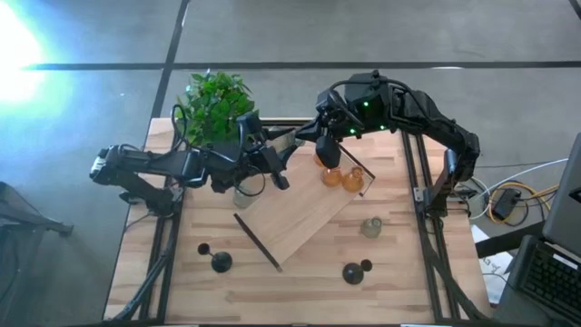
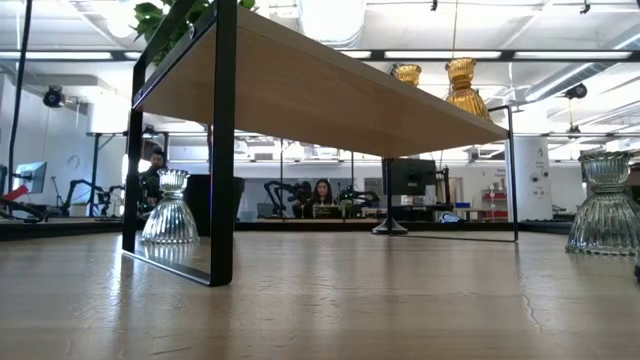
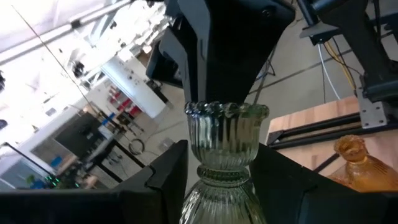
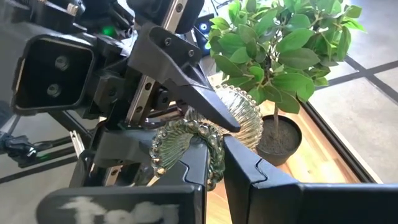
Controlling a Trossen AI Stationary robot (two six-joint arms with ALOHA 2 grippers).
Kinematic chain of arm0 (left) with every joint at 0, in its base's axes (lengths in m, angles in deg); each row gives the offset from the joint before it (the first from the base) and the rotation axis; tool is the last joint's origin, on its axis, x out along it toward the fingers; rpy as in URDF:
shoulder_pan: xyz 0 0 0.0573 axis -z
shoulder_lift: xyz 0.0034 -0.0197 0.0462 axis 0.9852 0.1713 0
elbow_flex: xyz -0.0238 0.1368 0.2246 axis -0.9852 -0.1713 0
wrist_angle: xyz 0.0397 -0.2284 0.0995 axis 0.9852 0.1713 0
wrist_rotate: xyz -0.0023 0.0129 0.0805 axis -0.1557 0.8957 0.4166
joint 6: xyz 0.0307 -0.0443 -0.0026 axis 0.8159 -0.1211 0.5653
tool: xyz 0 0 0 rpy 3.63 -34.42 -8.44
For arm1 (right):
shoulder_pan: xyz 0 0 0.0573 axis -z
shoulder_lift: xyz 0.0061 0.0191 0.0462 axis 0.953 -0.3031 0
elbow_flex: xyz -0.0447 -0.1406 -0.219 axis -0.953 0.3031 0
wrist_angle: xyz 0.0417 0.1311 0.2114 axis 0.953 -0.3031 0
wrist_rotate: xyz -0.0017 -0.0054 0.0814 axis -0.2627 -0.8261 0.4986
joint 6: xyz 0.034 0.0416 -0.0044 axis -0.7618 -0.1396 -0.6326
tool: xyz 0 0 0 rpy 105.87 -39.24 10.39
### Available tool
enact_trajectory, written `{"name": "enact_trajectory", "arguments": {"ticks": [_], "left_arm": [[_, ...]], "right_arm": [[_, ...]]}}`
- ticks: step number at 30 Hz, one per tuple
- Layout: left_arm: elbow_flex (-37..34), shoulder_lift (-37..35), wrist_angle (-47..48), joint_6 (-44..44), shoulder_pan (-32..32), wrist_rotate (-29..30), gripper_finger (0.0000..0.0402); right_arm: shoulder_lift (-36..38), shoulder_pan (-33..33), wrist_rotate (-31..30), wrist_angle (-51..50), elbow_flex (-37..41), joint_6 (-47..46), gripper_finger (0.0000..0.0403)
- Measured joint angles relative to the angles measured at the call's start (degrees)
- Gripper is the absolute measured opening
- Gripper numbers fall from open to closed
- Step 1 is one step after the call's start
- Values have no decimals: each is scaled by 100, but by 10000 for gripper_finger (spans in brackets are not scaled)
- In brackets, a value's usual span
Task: Pick & Place candle stick holders
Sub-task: Put the top transparent glass candle holder on the shelf
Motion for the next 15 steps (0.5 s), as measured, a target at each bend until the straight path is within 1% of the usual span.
{"name": "enact_trajectory", "arguments": {"ticks": [2, 5, 8, 10, 12, 15], "left_arm": [[74, -1, 172, -215, -4, 39, 181], [110, -3, 263, -303, -6, 142, 211], [92, 11, 320, -250, -14, 226, 246], [92, 51, 330, -67, -22, 251, 265], [92, 102, 310, 109, -23, 281, 277], [88, 157, 226, 284, -23, 344, 281]], "right_arm": [[0, 0, 4, 8, 0, 4, 19], [0, 0, 18, 37, 0, 14, 19], [6, -2, 28, 38, 0, 25, 19], [16, -8, 62, 40, -1, 25, 19], [26, -15, 66, 37, -2, 25, 19], [34, -20, 69, 33, -2, 25, 19]]}}
